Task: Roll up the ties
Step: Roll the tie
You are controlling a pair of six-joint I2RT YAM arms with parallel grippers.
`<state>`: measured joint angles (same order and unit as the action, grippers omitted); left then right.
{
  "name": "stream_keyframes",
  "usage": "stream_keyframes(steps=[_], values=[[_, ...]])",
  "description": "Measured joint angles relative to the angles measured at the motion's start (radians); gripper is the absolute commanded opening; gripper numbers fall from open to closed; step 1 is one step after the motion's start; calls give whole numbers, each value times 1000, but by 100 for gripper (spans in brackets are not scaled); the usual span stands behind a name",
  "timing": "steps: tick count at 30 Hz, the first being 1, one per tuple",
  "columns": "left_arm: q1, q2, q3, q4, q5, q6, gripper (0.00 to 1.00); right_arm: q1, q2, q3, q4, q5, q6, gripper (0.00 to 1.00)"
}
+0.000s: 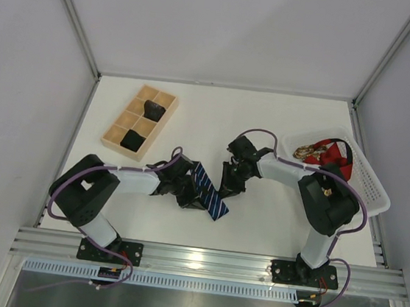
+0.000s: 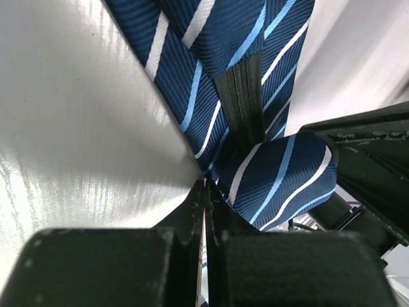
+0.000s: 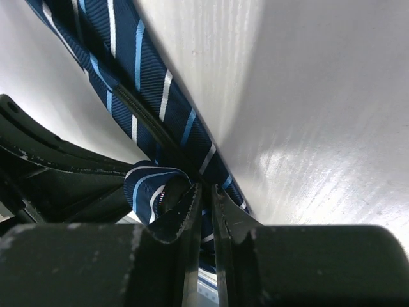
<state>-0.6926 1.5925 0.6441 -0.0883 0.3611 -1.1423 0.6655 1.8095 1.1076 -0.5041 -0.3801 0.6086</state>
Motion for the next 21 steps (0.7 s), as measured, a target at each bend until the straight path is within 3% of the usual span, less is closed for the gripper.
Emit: stream_keyframes(steps=[8,15,21], values=[[0,-21,1,-41,-10,27,0,-43,5,33,-28,18,-21,18],[-1,-160,5,-186,-26,121,0,-92,-32,70,-98,71,-98,25],[3,-186,187,-283,-19,240,0,-129,-191,-61,-106,29,-128,31]])
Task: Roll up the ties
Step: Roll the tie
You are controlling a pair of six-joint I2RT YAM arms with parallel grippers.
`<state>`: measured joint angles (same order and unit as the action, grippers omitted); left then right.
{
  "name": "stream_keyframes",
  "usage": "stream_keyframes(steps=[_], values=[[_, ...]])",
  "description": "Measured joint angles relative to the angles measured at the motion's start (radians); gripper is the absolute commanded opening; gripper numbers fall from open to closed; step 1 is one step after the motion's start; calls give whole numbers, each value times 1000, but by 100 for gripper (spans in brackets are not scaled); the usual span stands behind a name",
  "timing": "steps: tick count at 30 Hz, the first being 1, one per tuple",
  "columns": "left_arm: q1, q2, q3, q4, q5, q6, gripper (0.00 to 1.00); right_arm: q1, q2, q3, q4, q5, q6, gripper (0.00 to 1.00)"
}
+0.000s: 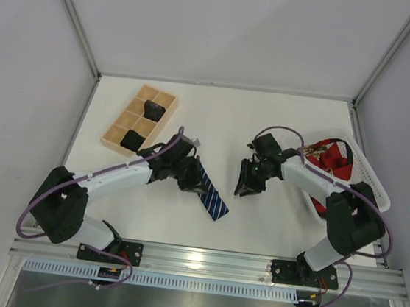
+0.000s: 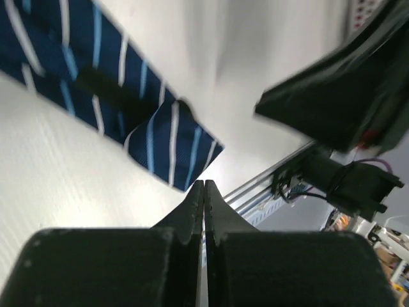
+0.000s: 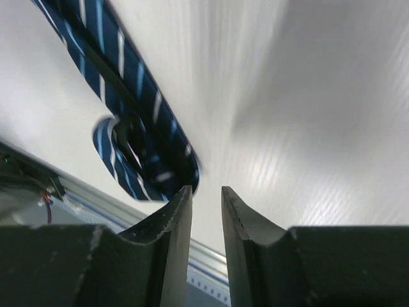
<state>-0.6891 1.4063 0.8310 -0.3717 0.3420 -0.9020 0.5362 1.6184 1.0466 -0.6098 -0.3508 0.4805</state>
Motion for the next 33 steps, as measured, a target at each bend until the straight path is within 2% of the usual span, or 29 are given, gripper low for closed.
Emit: stream_keyframes(steps=[5,8,12,16,26,33], values=[[53,97,189,-53,7,103,0,8,-187,-243,38,-48,92,26],[102,235,295,-106,24,174,1,38,-270,-386,89,-72,196,22],[132,453,444,-192,21,261,0,91,-290,-483,177,-93,320,18],[136,569,495,-233,18,321,0,104,-289,-556,309,-127,438,15],[159,627,547,-278,-10,344,0,127,-208,-616,595,-182,649,12],[175,552,439,-252,-28,337,0,132,-139,-603,679,-188,714,12]])
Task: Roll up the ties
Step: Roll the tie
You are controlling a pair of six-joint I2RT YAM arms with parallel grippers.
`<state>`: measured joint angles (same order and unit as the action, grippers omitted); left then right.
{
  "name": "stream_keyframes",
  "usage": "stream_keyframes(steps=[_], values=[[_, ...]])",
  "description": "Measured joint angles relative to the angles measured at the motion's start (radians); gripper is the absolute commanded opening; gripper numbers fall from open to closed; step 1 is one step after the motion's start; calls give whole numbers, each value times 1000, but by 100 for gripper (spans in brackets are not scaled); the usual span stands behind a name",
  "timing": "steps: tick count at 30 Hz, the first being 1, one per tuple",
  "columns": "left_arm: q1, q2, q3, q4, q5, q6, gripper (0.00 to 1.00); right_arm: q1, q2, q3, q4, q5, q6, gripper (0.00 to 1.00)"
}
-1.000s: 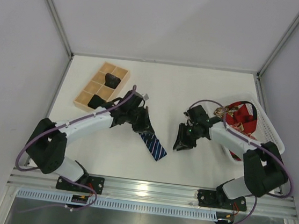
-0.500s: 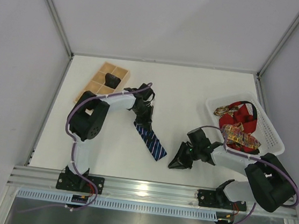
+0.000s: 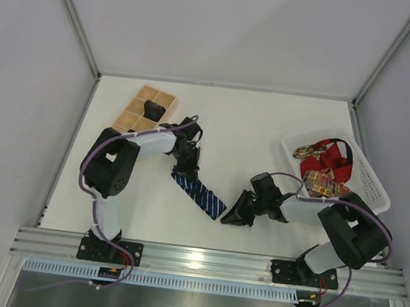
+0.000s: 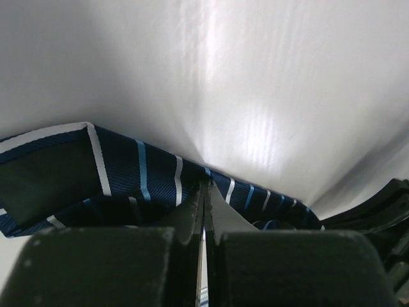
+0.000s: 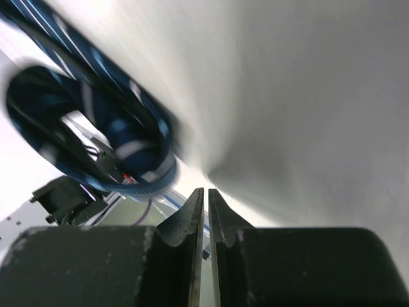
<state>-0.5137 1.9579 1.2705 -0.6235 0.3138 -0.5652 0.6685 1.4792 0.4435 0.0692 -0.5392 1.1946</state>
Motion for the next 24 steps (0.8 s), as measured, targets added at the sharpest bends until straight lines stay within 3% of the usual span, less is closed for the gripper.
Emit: stream_keyframes(steps=[10,12,13,14,19,24], values=[[8,-274,-348,24,-16,-84,1,-57,113,196,-100,5,-112,15],[8,-328,-396,16,-15,-98,5,-94,118,217,-137,8,-156,15],[8,-352,-407,5,-16,-102,9,-111,118,227,-163,10,-185,16],[8,-372,-407,-9,-16,-107,19,-127,119,239,-190,14,-213,16],[8,-444,-348,-85,-60,-85,38,-160,122,307,-340,57,-377,17],[8,-515,-314,-143,-98,-54,36,-167,114,309,-413,79,-457,17]])
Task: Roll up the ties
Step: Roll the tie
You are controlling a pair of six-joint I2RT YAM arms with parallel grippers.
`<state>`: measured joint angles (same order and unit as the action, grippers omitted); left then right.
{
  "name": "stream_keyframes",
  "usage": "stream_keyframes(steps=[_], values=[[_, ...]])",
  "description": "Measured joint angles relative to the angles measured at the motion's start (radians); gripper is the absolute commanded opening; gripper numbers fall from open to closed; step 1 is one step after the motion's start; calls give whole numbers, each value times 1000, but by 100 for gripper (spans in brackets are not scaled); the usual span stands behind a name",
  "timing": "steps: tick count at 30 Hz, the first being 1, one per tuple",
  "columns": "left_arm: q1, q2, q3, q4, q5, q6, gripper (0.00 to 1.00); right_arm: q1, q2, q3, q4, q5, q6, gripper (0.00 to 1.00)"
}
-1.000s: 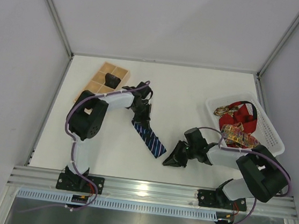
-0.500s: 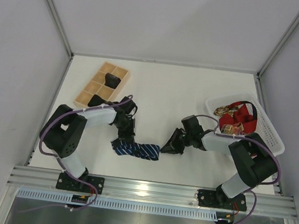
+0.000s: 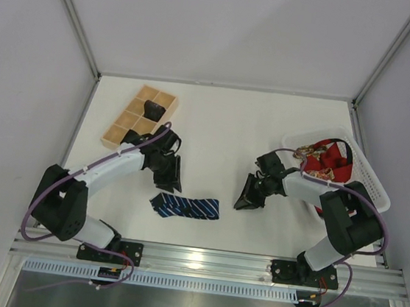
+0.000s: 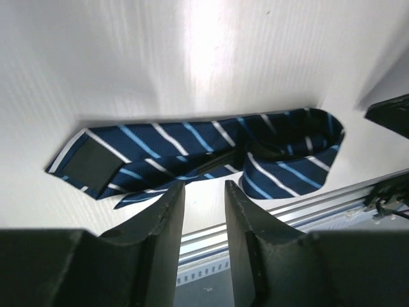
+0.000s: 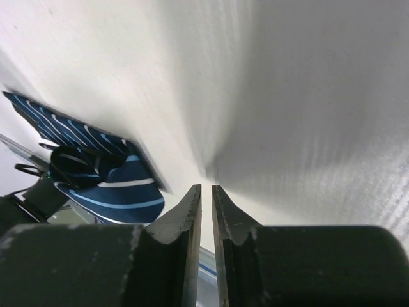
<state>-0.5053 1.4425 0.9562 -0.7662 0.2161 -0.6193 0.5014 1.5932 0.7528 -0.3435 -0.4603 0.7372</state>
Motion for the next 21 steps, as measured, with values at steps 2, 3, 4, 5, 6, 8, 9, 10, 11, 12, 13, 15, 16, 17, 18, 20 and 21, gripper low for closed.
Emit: stream_keyframes(steps=[2,3,4,5,6,8,9,10,11,12,13,15,16,17,18,20,21], values=[[0,-13,-18,-14,-9,8,36,-2,-11,-10,-5,0,-7,17],[0,-16,-34,-22,-17,10,36,-2,-18,-15,-3,0,-7,17],[0,-18,-54,-29,-27,10,36,-2,-28,-22,-2,0,-5,17],[0,-18,-76,-38,-34,10,37,-2,-37,-30,0,-1,-2,17],[0,-19,-97,-45,-43,10,37,-2,-43,-35,3,-2,3,17],[0,-23,-133,-56,-61,8,38,-2,-51,-42,8,-3,13,17],[0,-27,-146,-64,-72,6,40,-2,-54,-43,13,-5,19,17],[0,-33,-158,-71,-84,2,41,-2,-55,-44,16,-7,23,17],[0,-40,-165,-76,-94,-2,41,-3,-56,-44,20,-9,29,17],[0,-50,-172,-77,-105,-5,41,-3,-57,-44,24,-10,33,17],[0,-58,-178,-76,-112,-8,41,-3,-57,-44,27,-11,34,17],[0,-64,-185,-75,-118,-9,40,-3,-57,-44,28,-13,37,17],[0,-64,-190,-70,-121,-9,40,-3,-57,-44,28,-15,37,17],[0,-64,-195,-66,-125,-9,40,-3,-57,-44,29,-18,37,17],[0,-64,-201,-63,-126,-9,40,-3,-57,-44,29,-20,37,17],[0,-64,-213,-49,-127,-8,40,-3,-57,-45,31,-23,37,16],[0,-64,-217,-43,-126,-8,40,-3,-57,-46,32,-24,37,16]])
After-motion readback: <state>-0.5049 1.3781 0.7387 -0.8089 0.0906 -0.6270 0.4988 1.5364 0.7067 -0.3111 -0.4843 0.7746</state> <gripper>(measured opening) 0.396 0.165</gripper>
